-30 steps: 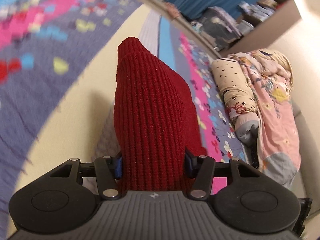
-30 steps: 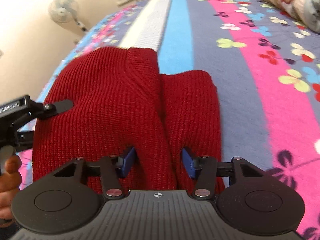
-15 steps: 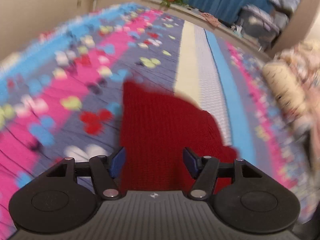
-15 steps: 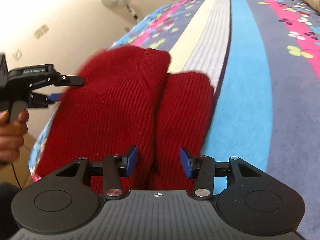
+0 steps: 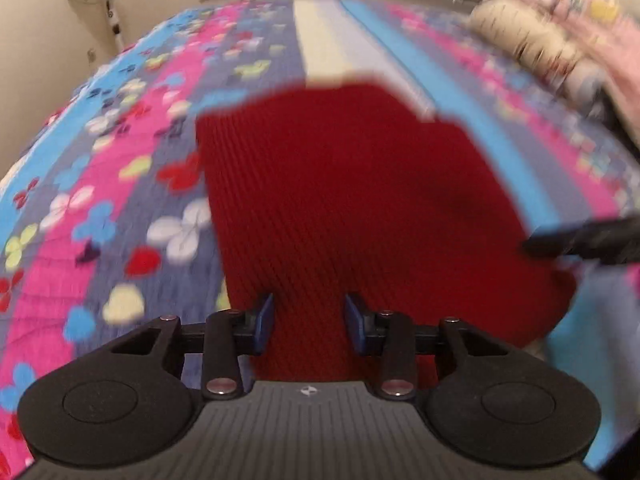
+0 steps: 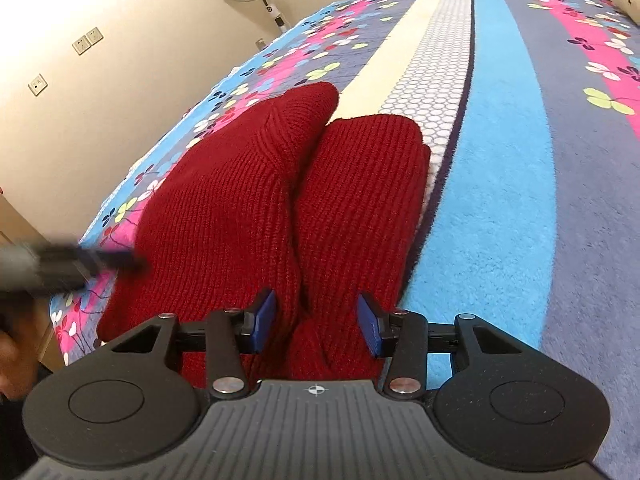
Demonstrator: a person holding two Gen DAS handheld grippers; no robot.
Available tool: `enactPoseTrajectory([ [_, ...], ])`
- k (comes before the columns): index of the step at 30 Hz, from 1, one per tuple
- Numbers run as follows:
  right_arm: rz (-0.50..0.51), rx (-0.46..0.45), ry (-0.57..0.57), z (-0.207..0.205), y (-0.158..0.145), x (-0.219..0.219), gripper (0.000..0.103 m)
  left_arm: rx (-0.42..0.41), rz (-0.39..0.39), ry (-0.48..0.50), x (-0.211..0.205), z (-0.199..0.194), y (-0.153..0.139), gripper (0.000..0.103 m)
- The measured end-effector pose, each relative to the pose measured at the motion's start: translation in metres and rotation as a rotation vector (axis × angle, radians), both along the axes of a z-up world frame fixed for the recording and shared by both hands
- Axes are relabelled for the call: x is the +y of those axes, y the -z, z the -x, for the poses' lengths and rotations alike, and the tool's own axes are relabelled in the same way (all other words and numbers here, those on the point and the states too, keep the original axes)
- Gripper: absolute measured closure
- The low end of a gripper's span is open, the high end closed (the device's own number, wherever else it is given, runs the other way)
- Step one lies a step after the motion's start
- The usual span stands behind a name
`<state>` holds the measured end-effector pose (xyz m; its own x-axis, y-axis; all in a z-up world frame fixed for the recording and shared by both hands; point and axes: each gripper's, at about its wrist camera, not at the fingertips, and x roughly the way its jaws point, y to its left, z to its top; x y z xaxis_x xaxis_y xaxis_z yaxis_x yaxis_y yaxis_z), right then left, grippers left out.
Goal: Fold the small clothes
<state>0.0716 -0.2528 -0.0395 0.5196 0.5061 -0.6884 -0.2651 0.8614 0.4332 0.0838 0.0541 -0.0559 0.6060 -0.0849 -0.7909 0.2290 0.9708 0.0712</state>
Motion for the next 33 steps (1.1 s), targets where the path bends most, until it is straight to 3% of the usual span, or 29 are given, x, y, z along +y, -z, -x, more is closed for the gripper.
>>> enactPoseTrajectory([
  [2, 0.002, -0.009, 0.009, 0.006, -0.001, 0.001, 0.056, -0.06, -0.031, 0.035, -0.005, 0.016, -0.011, 0.058],
  [5, 0.003, -0.056, 0.019, 0.018, -0.006, 0.001, 0.056, -0.179, 0.01, 0.052, 0.003, 0.043, -0.028, 0.055],
  [6, 0.03, -0.064, 0.014, 0.021, -0.004, 0.002, 0.056, -0.162, 0.014, 0.044, 0.005, 0.043, -0.021, 0.055],
  [8, 0.097, -0.048, 0.029, 0.024, 0.004, 0.004, 0.056, -0.035, -0.013, 0.03, 0.006, 0.035, 0.004, 0.051],
  [10, 0.09, -0.013, 0.052, 0.028, 0.007, 0.0, 0.055, -0.032, 0.018, 0.002, 0.01, 0.038, 0.002, 0.05],
  [12, 0.096, -0.021, 0.089, 0.037, -0.003, -0.003, 0.055, -0.076, 0.05, 0.004, 0.011, 0.046, -0.019, 0.039],
  [13, 0.118, -0.051, 0.098, 0.045, -0.013, -0.003, 0.055, -0.113, 0.06, 0.002, 0.012, 0.053, -0.03, 0.021],
  [14, 0.142, -0.079, 0.103, 0.052, -0.022, -0.002, 0.055, -0.165, 0.056, -0.008, 0.012, 0.061, -0.043, 0.012],
  [16, 0.196, -0.142, 0.125, 0.068, -0.043, 0.0, 0.048, -0.24, 0.035, 0.005, 0.008, 0.074, -0.064, 0.012],
  [18, 0.221, -0.199, 0.166, 0.085, -0.066, 0.002, 0.022, -0.289, 0.028, 0.013, 0.003, 0.092, -0.08, 0.011],
  [20, 0.227, -0.248, 0.215, 0.103, -0.087, 0.003, 0.013, -0.346, 0.044, 0.003, 0.0, 0.11, -0.093, 0.008],
  [23, 0.205, -0.294, 0.23, 0.125, -0.105, 0.007, 0.008, -0.42, 0.095, -0.06, -0.006, 0.139, -0.101, 0.0],
  [26, 0.216, -0.33, 0.247, 0.143, -0.1, 0.011, 0.006, -0.387, 0.149, -0.128, -0.015, 0.155, -0.089, 0.0],
  [28, 0.232, -0.338, 0.27, 0.151, -0.081, 0.012, 0.006, -0.385, 0.111, -0.16, -0.021, 0.161, -0.073, 0.0],
  [30, 0.262, -0.252, 0.29, 0.147, -0.064, 0.017, 0.008, -0.319, 0.074, -0.158, -0.026, 0.158, -0.059, 0.0],
  [31, 0.261, -0.216, 0.289, 0.143, -0.058, 0.018, 0.008, -0.289, 0.096, -0.172, -0.025, 0.156, -0.057, 0.0],
  [33, 0.246, -0.219, 0.266, 0.139, -0.054, 0.022, 0.008, -0.271, 0.108, -0.194, -0.022, 0.151, -0.055, 0.0],
])
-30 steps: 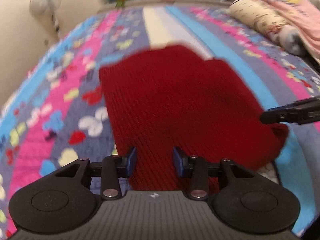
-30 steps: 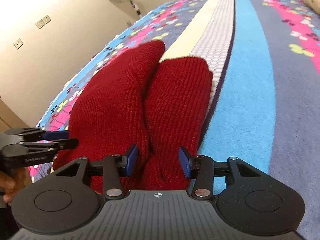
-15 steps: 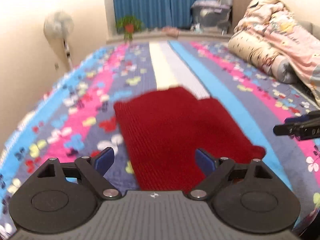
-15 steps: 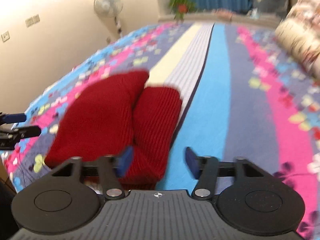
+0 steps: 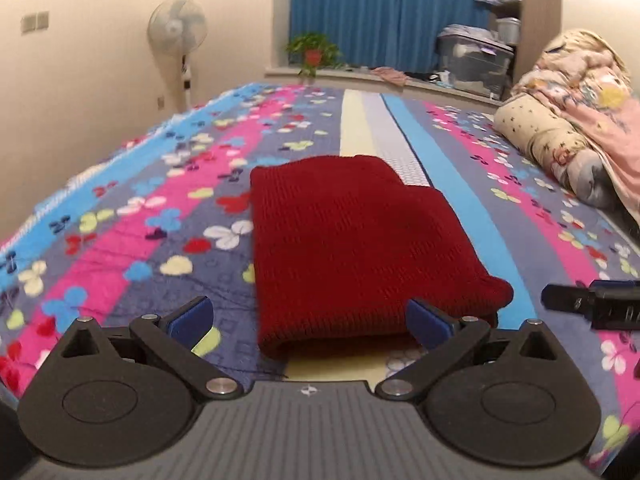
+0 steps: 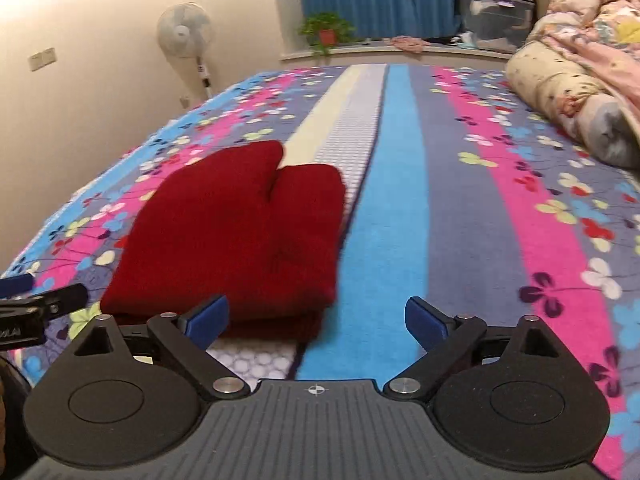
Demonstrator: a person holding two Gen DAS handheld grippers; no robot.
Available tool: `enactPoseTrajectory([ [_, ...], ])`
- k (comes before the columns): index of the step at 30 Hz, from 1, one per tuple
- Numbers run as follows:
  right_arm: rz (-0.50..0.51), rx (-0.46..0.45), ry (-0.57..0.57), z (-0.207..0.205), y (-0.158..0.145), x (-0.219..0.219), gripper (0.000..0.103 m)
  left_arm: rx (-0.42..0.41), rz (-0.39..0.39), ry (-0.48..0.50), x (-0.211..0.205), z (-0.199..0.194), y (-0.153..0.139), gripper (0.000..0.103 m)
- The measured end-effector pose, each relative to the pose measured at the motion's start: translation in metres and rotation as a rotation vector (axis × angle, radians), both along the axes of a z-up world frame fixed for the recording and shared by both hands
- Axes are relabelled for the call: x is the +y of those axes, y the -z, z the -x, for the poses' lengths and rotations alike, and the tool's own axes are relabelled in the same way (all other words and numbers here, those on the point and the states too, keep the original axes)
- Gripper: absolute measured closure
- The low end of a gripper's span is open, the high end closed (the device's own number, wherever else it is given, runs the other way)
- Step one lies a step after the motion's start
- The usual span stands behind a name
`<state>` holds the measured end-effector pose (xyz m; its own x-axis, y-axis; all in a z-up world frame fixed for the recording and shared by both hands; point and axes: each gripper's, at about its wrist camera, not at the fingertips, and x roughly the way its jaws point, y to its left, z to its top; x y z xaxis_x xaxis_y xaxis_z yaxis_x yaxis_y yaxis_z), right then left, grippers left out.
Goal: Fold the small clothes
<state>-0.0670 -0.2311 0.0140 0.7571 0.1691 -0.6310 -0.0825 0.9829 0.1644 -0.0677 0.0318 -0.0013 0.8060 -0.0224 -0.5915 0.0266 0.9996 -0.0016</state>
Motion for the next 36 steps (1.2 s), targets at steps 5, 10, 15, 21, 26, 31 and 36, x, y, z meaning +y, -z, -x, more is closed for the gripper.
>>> enactPoseTrajectory([
  [5, 0.039, 0.007, -0.033, -0.008, 0.008, 0.016, 0.008, 0.09, -0.001, -0.039, 0.001, -0.01, 0.012, 0.0],
  [10, 0.034, 0.0, -0.072, -0.011, 0.007, 0.03, 0.008, 0.09, -0.01, -0.041, 0.002, -0.014, 0.017, 0.0],
  [15, 0.065, -0.018, -0.118, -0.011, 0.007, 0.044, 0.008, 0.093, -0.017, -0.034, 0.001, -0.016, 0.02, 0.0],
  [21, 0.074, -0.015, -0.146, -0.015, 0.007, 0.051, 0.008, 0.091, -0.017, -0.023, 0.0, -0.018, 0.021, 0.0],
  [26, 0.084, -0.019, -0.168, -0.015, 0.007, 0.057, 0.008, 0.095, -0.019, -0.018, -0.001, -0.019, 0.022, 0.0],
  [31, 0.087, -0.022, -0.178, -0.015, 0.006, 0.06, 0.008, 0.102, -0.017, -0.019, -0.002, -0.02, 0.024, 0.0],
  [36, 0.081, -0.016, -0.178, -0.016, 0.006, 0.058, 0.007, 0.103, -0.017, -0.019, -0.003, -0.021, 0.025, 0.0],
])
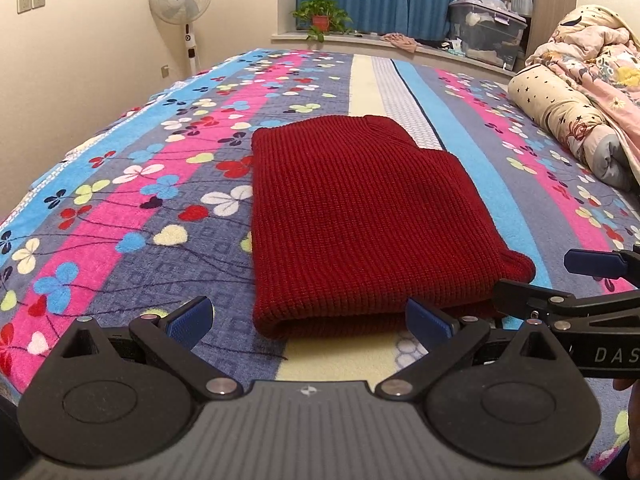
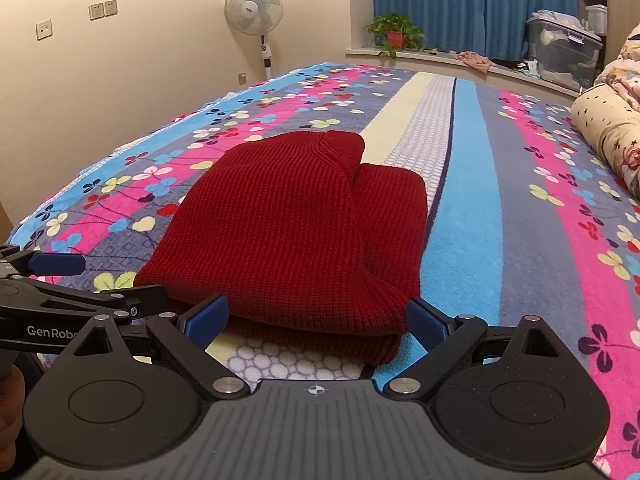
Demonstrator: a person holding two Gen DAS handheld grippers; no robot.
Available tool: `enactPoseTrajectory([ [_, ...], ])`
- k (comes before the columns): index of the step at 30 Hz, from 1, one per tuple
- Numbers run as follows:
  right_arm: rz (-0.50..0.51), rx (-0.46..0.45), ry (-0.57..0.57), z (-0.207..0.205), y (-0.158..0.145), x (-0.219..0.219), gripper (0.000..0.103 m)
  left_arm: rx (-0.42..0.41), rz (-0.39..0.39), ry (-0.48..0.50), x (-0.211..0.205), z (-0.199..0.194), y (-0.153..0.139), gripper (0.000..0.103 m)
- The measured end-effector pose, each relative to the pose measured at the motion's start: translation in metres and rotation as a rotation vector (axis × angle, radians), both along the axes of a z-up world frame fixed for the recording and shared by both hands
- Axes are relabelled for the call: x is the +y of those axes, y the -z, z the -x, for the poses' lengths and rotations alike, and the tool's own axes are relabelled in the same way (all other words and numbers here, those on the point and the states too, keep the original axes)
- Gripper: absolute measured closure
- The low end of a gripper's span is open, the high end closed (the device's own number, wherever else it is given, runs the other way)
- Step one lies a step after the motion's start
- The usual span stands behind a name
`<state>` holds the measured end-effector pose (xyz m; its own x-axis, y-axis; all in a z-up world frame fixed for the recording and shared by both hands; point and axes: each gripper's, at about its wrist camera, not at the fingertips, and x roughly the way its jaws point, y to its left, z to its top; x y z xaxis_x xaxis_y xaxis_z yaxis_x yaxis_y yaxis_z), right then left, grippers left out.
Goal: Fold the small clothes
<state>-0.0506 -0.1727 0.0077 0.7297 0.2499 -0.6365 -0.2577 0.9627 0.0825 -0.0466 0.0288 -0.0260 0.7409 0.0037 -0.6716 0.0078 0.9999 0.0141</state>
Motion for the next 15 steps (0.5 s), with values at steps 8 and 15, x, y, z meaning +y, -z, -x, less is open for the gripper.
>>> enactPoseTrajectory([
  [8, 0.0, 0.005, 0.0, -0.0006, 0.0002, 0.0014, 0.007, -0.001, 0.0, 0.0, -0.0001, 0.0, -0.0002, 0.0],
  [15, 0.0, 0.005, 0.001, -0.0007, 0.0001, 0.0018, 0.007, 0.0, -0.001, 0.0, 0.0, 0.0, -0.0001, 0.0],
])
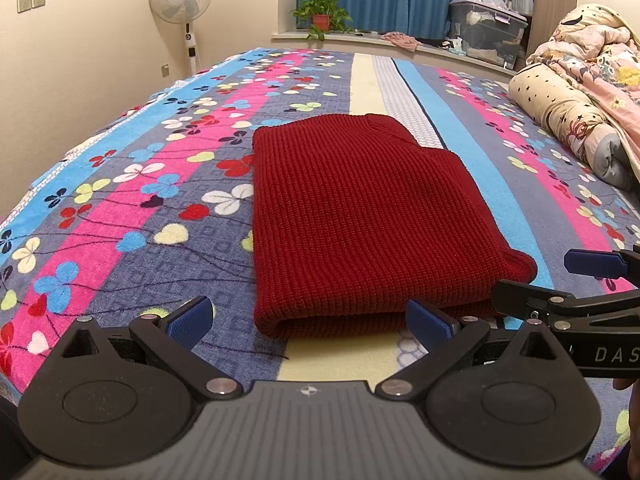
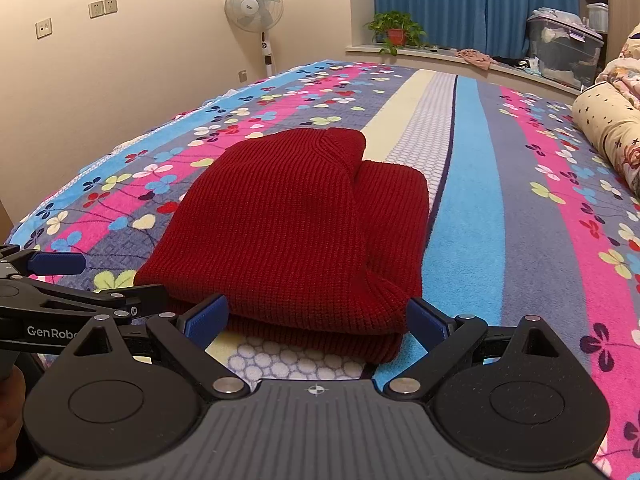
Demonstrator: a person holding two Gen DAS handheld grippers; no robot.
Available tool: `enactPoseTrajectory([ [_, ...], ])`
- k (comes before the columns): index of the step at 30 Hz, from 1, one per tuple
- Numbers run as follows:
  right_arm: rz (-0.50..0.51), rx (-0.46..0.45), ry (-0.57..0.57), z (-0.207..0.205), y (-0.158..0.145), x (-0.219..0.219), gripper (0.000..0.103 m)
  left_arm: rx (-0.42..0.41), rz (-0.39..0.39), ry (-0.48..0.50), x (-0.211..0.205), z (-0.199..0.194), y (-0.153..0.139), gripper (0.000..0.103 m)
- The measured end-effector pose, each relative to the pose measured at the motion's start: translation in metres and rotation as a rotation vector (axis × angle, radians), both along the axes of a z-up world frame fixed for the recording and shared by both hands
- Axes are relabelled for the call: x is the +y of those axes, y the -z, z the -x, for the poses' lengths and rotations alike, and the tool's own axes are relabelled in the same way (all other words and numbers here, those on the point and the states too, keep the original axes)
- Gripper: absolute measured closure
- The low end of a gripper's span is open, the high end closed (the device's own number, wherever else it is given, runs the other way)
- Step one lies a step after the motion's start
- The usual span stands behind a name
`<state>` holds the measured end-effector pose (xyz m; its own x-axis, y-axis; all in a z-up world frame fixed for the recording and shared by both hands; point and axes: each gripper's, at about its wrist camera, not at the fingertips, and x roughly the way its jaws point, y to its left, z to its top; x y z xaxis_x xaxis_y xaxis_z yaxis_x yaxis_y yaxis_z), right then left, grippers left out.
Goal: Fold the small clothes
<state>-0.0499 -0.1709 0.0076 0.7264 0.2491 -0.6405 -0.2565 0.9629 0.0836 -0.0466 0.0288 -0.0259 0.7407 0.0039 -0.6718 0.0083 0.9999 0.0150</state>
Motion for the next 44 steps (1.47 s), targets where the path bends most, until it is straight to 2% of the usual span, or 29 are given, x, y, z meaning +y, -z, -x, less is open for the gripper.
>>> enactPoseTrajectory([
  [44, -0.002, 0.01, -0.011, 0.0004, 0.0036, -0.0013, 0.007, 0.006, 0.005, 0.001, 0.002, -0.0017, 0.0038, 0.0],
])
